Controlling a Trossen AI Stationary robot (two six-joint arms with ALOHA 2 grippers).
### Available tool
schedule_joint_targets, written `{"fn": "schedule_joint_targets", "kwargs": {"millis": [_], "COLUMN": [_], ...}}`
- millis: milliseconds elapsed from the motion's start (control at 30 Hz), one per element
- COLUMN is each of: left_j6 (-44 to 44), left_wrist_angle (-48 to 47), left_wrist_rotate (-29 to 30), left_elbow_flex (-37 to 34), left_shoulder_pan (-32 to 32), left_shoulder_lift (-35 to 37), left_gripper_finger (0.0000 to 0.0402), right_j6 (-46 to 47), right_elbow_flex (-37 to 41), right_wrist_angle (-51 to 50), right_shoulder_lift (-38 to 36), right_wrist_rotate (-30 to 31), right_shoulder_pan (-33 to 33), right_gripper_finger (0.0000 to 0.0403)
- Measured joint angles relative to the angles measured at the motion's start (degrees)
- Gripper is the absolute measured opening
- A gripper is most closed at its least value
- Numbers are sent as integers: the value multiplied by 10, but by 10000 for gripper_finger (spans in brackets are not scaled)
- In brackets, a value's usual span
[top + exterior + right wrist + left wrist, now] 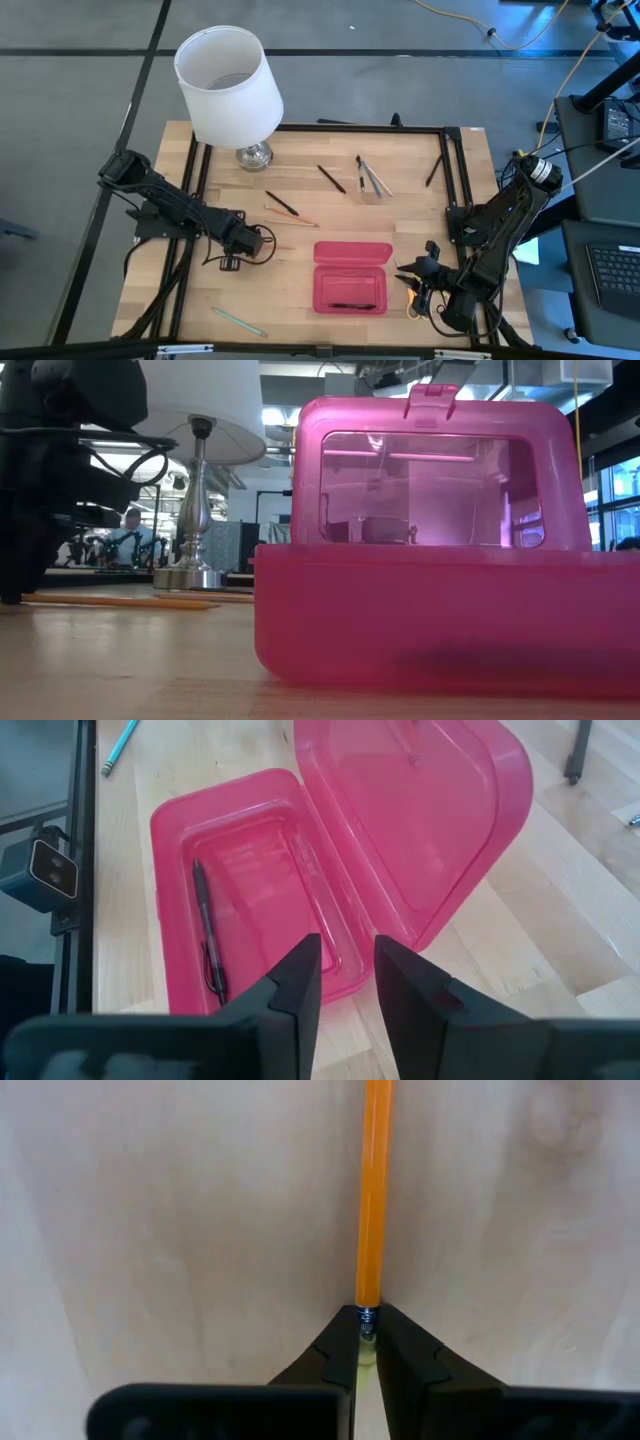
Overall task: Pick & place school supplies into a supply box
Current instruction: Put the yellow supply into the pink supply box
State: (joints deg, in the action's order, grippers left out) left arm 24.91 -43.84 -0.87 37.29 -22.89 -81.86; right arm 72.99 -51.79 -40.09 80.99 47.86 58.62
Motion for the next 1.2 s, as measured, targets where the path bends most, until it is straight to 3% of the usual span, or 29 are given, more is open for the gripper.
{"fn": "schedule_joint_targets", "kwargs": {"millis": [100,400,500,600,700,933,1200], "left_j6": [-2,-17,-20,-12,-17,-27,-91], "left_wrist_angle": [1,-19,-69,-127,-124,27,179], "left_wrist_rotate": [-31,-23,-24,2,33,61,57], "left_elbow_flex": [19,93,124,155,172,177,178], "left_shoulder_pan": [-3,-4,-5,-4,-4,-4,-26], "left_shoulder_lift": [16,66,89,115,146,189,150], "left_gripper_finger": [11,10,10,9,11,14,14], "right_j6": [0,0,1,1,1,0,0], "right_elbow_flex": [0,0,0,0,0,0,0], "right_wrist_angle": [0,1,1,5,14,17,17], "right_shoulder_lift": [0,0,0,0,0,0,0], "right_wrist_rotate": [0,-1,-1,-11,-11,-10,-10], "right_shoulder_pan": [0,0,0,0,0,0,0], "right_gripper_finger": [99,99,99,99,99,99,99]}}
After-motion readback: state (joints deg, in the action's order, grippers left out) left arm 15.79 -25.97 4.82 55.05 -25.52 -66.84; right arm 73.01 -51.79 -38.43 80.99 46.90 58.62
